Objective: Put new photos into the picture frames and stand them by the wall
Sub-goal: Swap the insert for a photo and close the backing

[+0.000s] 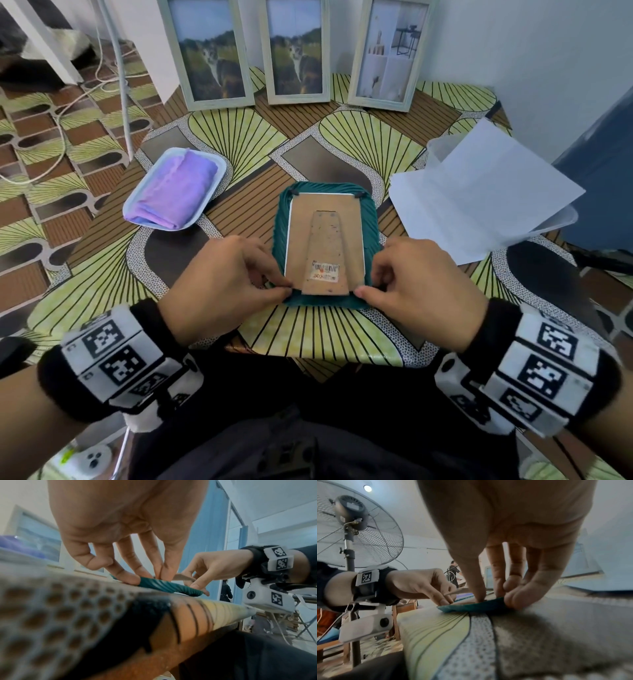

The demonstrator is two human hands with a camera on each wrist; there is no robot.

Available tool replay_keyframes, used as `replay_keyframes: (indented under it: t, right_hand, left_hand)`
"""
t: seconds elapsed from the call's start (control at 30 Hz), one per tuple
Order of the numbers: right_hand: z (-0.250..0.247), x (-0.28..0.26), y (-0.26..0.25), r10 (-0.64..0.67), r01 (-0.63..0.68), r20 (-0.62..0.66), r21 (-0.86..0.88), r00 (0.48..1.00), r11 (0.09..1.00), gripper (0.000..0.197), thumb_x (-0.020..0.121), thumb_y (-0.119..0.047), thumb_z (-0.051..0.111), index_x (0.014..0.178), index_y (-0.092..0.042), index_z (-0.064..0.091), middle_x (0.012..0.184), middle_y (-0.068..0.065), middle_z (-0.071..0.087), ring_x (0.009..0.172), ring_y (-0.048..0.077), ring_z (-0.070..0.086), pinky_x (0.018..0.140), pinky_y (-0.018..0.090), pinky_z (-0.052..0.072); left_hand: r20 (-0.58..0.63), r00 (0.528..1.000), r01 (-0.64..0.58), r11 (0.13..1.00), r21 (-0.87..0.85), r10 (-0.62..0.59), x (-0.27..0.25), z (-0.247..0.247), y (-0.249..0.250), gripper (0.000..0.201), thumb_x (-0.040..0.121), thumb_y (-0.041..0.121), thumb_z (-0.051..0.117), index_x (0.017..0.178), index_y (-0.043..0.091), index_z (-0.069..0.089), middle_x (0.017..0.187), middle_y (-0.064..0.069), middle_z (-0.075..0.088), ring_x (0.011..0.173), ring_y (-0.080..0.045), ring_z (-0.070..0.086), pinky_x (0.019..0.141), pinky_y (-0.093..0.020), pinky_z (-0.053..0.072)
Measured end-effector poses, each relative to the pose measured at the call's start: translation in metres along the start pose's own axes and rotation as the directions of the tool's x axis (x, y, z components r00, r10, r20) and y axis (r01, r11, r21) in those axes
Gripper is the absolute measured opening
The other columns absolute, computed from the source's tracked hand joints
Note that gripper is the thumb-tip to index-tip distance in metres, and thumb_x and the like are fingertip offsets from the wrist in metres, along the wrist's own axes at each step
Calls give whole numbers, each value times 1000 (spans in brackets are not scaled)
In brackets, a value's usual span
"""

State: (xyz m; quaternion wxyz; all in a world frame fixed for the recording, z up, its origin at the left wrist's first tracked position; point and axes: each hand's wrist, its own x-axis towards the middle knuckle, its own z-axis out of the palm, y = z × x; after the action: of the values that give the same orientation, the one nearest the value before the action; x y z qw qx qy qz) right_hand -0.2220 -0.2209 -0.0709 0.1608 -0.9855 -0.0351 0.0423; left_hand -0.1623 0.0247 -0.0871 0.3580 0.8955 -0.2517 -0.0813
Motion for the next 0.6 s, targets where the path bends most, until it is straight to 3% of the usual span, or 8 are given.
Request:
replay_keyframes:
  t: [0.1, 0.33, 0.43, 0.6]
  right_hand:
    - [2, -1, 0, 32, -31, -7, 84, 999, 996, 27, 78, -44, 75, 65, -22, 63, 68, -10, 55, 65, 5, 53, 60, 26, 44]
    - [-1, 11, 2, 123, -113, -34, 217, 992, 970, 20, 75, -34, 82, 69, -18, 71, 65, -8, 64, 63, 5, 59, 54, 15, 40]
    - [-4, 22, 4, 166, -153, -37, 245, 985, 958, 19, 72, -31, 85, 67, -18, 73, 64, -6, 65, 63, 7, 61, 55, 17, 41]
    - [4, 23, -2, 184, -159, -64, 279, 981, 947, 10, 70, -20, 82, 65, -19, 72, 67, -7, 66, 70, 13, 64, 69, 31, 54]
  left_hand:
    - [14, 999, 35, 997, -62, -35, 0, 1, -4, 12, 67, 26, 89, 65, 31, 78, 72, 8, 70, 58, -11, 60, 57, -31, 49]
    - [44, 993, 114, 987, -111, -109, 4, -1, -4, 12, 66, 32, 90, 63, 33, 78, 67, 7, 71, 63, -19, 65, 66, -43, 55]
    - [63, 992, 118, 986, -114, -111, 11, -1, -1, 12, 67, 29, 89, 64, 31, 78, 69, 7, 72, 66, -18, 67, 68, -44, 56]
    - [94, 986, 146, 983, -116, -135, 15, -2, -1, 10, 65, 32, 89, 69, 29, 80, 73, 0, 73, 72, -25, 68, 71, -47, 56]
